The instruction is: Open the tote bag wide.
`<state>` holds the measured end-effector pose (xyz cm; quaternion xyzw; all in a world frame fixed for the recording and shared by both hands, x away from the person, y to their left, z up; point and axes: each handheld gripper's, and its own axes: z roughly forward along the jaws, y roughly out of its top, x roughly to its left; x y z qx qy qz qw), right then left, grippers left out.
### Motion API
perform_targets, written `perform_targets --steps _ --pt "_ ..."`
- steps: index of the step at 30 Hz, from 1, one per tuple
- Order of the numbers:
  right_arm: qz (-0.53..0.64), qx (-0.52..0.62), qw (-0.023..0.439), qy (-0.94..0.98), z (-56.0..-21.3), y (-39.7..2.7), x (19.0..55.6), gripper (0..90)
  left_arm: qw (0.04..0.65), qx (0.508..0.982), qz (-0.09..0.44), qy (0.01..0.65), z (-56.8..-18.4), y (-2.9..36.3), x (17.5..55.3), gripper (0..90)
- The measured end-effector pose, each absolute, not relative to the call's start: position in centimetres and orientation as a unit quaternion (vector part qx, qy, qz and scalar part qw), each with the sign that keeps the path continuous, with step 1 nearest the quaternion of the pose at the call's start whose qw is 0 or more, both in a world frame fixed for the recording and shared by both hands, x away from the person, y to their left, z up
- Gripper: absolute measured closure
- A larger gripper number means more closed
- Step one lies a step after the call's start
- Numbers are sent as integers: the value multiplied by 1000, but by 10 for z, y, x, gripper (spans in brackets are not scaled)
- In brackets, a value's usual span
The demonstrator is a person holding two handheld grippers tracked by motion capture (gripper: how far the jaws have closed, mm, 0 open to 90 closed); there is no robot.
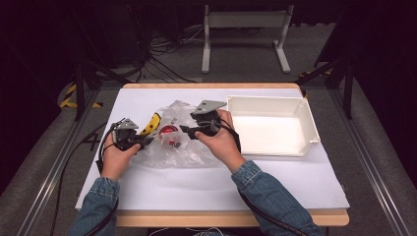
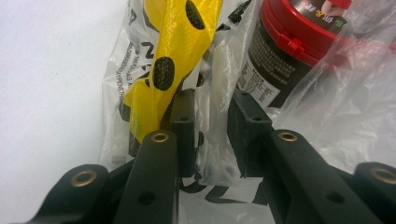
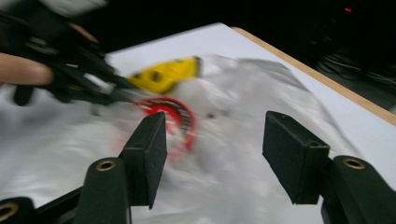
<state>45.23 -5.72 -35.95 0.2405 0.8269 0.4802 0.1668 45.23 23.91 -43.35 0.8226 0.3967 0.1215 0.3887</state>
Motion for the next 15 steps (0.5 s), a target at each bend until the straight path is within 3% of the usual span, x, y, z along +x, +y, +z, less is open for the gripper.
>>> perform_targets --steps 6,11,12,14,15 --pt "489 201 104 843 -359 -37 434 379 387 825 122 393 -433 238 453 736" --pt "485 206 65 847 -368 -19 434 260 388 825 119 394 -434 237 454 745" --pt "481 207 63 850 -371 -17 434 298 389 824 119 394 -434 238 455 746" --pt "458 202 53 864 -374 -15 435 547 389 824 119 394 -434 238 455 749" --pt "458 202 53 864 -374 -15 435 547 390 824 120 393 -434 238 455 749"
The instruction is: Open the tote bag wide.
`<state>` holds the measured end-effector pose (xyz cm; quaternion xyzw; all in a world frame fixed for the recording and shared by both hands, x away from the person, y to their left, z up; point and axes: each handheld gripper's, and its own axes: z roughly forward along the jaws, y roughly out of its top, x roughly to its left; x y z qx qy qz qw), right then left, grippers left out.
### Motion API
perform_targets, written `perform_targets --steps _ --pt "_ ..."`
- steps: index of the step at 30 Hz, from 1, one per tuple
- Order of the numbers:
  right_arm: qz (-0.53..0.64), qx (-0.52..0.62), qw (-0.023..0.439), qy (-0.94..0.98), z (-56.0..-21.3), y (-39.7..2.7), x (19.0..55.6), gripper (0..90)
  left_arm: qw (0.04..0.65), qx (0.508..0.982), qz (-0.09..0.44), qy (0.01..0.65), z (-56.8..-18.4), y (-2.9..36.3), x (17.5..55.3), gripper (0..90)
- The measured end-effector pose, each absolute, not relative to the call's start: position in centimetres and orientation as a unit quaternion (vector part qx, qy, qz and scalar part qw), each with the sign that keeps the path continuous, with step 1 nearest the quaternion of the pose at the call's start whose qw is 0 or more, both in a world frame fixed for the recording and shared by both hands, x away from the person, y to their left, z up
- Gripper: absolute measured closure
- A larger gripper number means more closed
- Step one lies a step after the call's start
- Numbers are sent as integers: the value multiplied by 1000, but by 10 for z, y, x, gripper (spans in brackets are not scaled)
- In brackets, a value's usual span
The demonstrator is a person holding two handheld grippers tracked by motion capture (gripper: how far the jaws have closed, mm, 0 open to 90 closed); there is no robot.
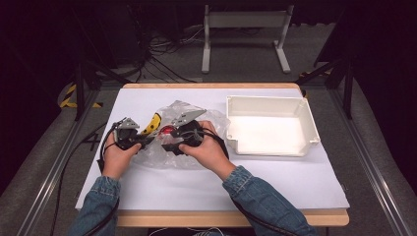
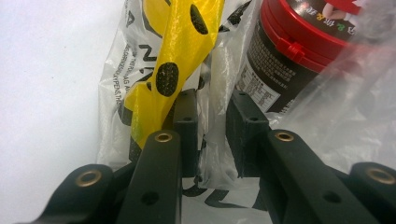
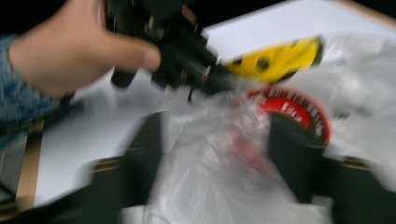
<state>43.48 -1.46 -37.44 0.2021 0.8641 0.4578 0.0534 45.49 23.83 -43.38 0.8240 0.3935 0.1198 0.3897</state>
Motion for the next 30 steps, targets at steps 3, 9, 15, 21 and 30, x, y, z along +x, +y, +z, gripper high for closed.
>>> perform_targets --steps 3,9,15,21,30 --pt "429 186 56 882 -376 -17 428 880 391 823 118 395 -434 240 455 752" --pt "388 177 37 904 -388 -20 416 897 396 820 115 397 -434 239 455 753" --pt "345 187 3 920 -415 -22 415 897 395 821 110 398 -436 238 456 748" --pt "315 184 -14 931 -430 -17 413 897 398 819 104 399 -438 238 457 735" --pt "323 185 -5 928 -433 -20 410 707 427 804 90 403 -434 241 455 570"
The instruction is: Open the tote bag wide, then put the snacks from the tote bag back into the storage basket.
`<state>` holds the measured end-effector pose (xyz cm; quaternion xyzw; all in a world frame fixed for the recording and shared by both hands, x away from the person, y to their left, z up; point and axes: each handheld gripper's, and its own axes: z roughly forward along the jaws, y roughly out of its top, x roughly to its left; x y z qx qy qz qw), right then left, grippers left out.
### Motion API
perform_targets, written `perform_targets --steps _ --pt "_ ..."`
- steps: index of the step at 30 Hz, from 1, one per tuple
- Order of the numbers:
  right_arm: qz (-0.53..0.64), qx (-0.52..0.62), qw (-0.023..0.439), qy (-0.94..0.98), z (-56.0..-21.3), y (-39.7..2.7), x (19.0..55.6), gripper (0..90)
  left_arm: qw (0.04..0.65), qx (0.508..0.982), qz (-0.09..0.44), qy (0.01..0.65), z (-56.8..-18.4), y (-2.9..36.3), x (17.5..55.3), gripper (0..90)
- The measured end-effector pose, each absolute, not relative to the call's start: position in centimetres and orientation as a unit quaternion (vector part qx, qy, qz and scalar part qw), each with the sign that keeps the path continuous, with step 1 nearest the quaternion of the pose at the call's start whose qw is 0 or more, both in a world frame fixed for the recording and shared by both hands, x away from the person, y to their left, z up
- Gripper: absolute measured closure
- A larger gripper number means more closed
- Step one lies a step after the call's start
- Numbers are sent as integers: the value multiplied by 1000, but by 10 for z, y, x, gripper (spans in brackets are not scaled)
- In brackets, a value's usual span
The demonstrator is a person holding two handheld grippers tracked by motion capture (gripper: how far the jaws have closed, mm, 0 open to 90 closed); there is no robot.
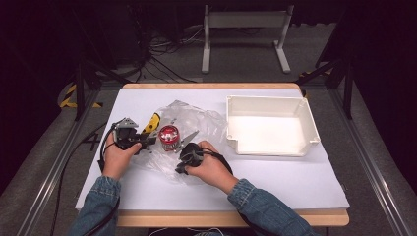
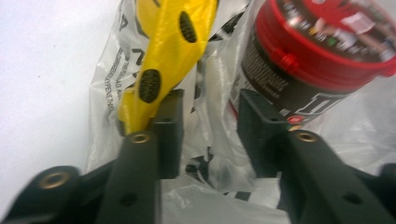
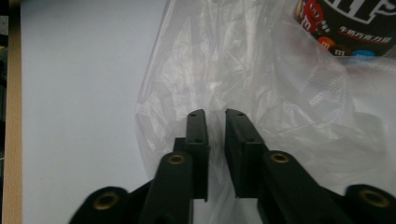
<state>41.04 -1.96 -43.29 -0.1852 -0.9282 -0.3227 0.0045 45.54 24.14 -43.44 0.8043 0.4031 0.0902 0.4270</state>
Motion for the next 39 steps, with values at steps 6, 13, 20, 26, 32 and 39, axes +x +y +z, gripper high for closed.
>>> perform_targets --steps 6,13,20,26,32,39 --pt "-355 -186 -28 -916 -423 -28 406 471 468 787 77 394 -423 245 450 305" --pt "-404 -186 -54 -894 -407 -40 402 332 498 773 71 386 -412 248 443 172" --pt "-451 -187 -78 -869 -383 -52 399 324 512 766 90 377 -400 252 438 139" --pt "-474 -204 -82 -853 -368 -60 404 342 530 754 103 373 -382 257 430 130" --pt "-513 -241 -59 -822 -364 -61 417 331 514 755 123 389 -369 266 422 118" --pt "-510 -260 -64 -818 -359 -60 431 315 512 752 131 393 -360 272 415 118"
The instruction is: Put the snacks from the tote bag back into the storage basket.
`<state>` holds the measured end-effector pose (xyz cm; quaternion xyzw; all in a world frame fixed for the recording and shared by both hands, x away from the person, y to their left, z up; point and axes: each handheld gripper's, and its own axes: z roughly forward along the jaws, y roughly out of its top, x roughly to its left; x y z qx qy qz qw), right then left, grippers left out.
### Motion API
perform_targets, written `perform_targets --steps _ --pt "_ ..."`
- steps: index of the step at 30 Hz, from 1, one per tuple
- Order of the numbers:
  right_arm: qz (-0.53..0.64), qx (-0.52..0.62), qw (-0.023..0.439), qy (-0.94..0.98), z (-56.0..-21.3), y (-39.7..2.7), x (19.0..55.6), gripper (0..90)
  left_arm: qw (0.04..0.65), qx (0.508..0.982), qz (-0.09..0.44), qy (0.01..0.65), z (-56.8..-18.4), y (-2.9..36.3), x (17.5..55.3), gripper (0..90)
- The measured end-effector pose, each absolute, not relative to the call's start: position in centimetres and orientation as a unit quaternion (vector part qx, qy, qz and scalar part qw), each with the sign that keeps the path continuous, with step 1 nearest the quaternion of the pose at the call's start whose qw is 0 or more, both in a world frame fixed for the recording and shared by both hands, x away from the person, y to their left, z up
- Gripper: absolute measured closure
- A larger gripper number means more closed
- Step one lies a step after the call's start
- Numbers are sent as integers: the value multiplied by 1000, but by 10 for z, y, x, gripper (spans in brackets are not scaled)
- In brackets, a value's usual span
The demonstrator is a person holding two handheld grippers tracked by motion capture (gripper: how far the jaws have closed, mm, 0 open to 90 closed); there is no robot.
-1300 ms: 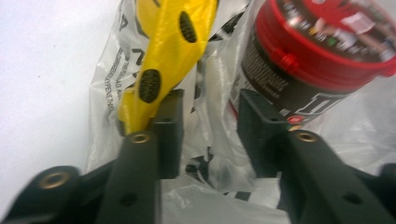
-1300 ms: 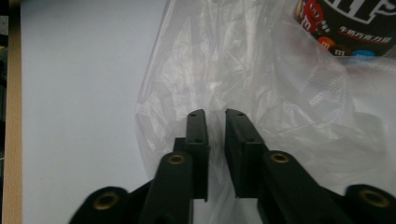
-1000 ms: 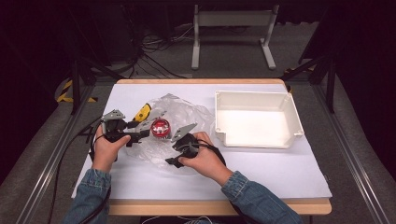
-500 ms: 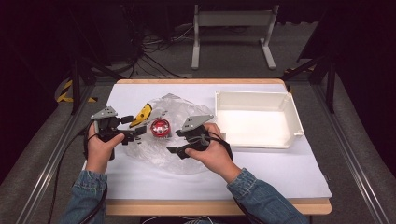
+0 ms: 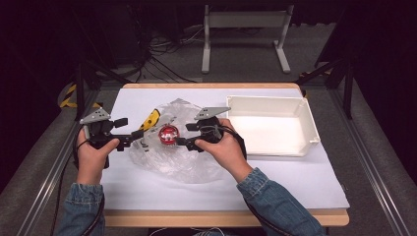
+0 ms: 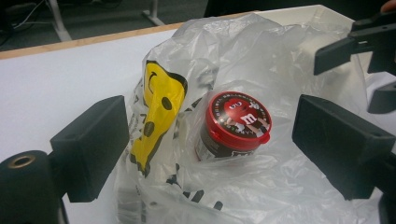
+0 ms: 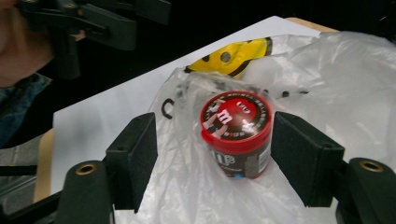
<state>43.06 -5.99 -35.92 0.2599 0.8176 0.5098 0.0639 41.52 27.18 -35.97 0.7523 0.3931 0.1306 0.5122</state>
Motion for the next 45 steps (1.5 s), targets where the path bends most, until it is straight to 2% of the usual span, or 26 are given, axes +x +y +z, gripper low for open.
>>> perform_targets --steps 7,10,13,21,25,31,45 --pt "492 272 82 823 -361 -52 440 228 508 752 138 397 -355 276 411 117" --pt "490 276 83 822 -365 -46 444 224 506 756 140 390 -355 273 409 115" --pt "475 273 102 830 -369 -39 449 215 507 759 139 385 -353 271 408 114" --pt "456 288 94 837 -383 -26 460 224 505 758 141 388 -353 274 405 113" --pt "449 290 95 840 -391 -18 463 213 505 758 142 387 -353 274 404 113" --pt "444 291 100 842 -401 -7 466 149 503 758 141 390 -356 275 402 112" --pt "428 294 106 848 -417 13 472 142 498 762 136 391 -360 274 404 112"
